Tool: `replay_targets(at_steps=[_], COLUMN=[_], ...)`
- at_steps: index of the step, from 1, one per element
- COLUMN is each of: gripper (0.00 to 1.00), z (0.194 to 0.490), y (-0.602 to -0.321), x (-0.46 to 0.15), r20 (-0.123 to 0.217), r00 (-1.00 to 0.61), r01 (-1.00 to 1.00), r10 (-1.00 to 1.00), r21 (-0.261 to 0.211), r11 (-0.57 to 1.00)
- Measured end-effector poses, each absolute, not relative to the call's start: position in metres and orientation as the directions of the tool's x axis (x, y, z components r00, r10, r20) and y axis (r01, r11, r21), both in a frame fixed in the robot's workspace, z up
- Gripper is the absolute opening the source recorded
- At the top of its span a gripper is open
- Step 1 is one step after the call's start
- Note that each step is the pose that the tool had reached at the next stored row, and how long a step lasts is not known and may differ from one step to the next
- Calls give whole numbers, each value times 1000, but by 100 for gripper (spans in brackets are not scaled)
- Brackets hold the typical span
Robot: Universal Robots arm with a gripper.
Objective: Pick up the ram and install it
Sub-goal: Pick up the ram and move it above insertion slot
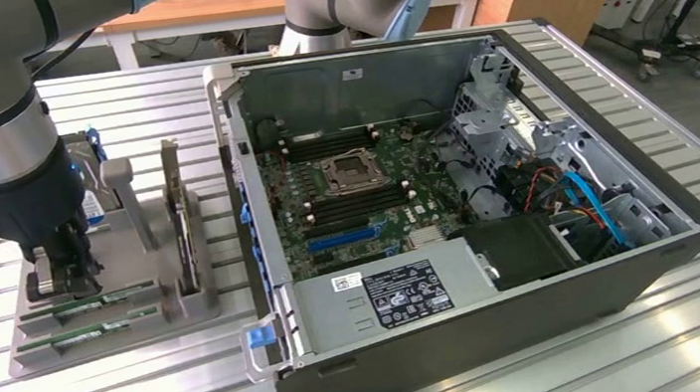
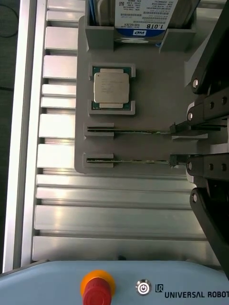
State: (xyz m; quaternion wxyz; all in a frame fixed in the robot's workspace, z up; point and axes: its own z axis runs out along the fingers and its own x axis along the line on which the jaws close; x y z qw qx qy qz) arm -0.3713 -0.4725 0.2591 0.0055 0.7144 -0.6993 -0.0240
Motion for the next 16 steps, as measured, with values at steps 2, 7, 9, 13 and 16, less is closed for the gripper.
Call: replay_targets(at_steps=[2, 7, 9, 13, 16], gripper=[30, 30, 30, 30, 30], z=[259, 259, 259, 259, 258], y=[-472, -472, -472, -472, -473], x=[-371, -371, -371, -371, -371], r20=[-27, -27, -27, -27, -27], r00=[21, 21, 21, 21, 21], r01=[-999, -999, -999, -999, -999], r10=[-999, -999, -999, -999, -999], r21=[41, 41, 41, 41, 41], r11=[-22, -22, -22, -22, -22])
